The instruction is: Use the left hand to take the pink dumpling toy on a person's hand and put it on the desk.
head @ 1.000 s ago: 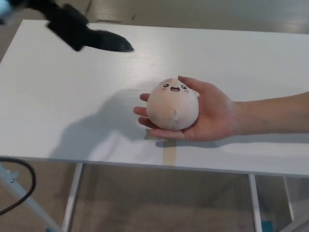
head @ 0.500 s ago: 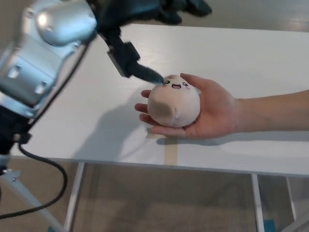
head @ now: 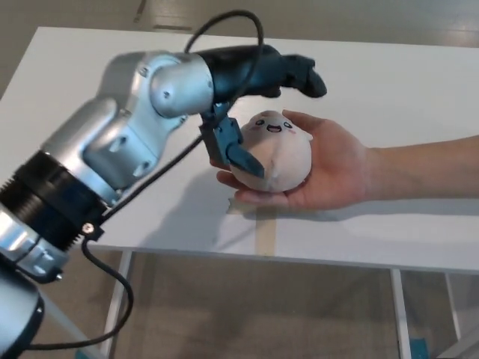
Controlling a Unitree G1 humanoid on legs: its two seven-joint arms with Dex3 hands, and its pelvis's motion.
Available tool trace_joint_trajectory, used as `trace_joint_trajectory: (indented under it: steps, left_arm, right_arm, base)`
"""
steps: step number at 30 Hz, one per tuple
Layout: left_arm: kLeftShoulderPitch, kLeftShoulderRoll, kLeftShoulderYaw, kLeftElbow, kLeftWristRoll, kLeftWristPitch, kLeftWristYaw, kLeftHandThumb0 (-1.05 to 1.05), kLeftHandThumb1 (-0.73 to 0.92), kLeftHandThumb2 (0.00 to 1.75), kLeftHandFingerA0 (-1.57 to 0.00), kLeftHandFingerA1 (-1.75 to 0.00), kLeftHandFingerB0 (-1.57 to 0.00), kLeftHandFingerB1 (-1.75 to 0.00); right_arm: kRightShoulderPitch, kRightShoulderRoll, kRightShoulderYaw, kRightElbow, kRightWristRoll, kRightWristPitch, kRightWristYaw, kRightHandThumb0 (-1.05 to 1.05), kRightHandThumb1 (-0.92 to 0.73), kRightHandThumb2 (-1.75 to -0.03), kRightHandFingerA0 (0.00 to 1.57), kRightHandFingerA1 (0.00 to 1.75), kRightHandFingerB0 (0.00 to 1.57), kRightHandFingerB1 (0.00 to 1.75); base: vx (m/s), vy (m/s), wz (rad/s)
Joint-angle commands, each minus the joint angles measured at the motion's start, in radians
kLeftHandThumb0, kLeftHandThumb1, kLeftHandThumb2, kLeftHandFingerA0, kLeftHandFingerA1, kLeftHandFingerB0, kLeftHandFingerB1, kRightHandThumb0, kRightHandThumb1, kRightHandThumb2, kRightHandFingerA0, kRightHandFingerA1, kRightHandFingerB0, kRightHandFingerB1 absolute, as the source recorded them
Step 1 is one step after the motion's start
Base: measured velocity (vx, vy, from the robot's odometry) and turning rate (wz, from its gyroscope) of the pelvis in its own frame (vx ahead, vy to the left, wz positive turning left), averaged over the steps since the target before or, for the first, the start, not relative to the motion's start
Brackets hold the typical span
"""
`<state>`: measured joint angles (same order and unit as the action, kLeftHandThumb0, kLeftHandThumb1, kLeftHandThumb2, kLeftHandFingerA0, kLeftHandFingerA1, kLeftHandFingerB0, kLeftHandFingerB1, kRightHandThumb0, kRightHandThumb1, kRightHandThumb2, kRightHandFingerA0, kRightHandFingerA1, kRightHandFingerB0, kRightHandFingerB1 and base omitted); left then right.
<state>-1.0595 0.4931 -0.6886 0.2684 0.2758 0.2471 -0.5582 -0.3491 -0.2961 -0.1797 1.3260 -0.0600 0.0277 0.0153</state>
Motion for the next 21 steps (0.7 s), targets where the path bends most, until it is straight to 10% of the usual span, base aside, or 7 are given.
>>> trace_joint_trajectory:
  steps: [1,21]
  left_arm:
    - [0.011,-0.055,-0.026,0.024,0.131,0.026,0.016,-0.28,0.17,0.8,-0.09,-0.51,-0.08,-0.5]
    - [0.103,-0.12,-0.023,0.118,0.269,-0.031,0.034,-0.27,0.19,0.82,-0.09,-0.51,-0.08,-0.5]
  right_arm:
    - [0.007,-0.008,0.002,0.003,0.005,0.021,0.02,-0.22,-0.69,-0.61,0.61,0.43,0.56,0.43]
    - [0.002,-0.004,0.0,0.002,0.005,0.025,0.018,-0.21,-0.68,-0.6,0.61,0.44,0.57,0.44]
  base:
    - [0.0,0.0,0.0]
    - [0.0,0.0,0.0]
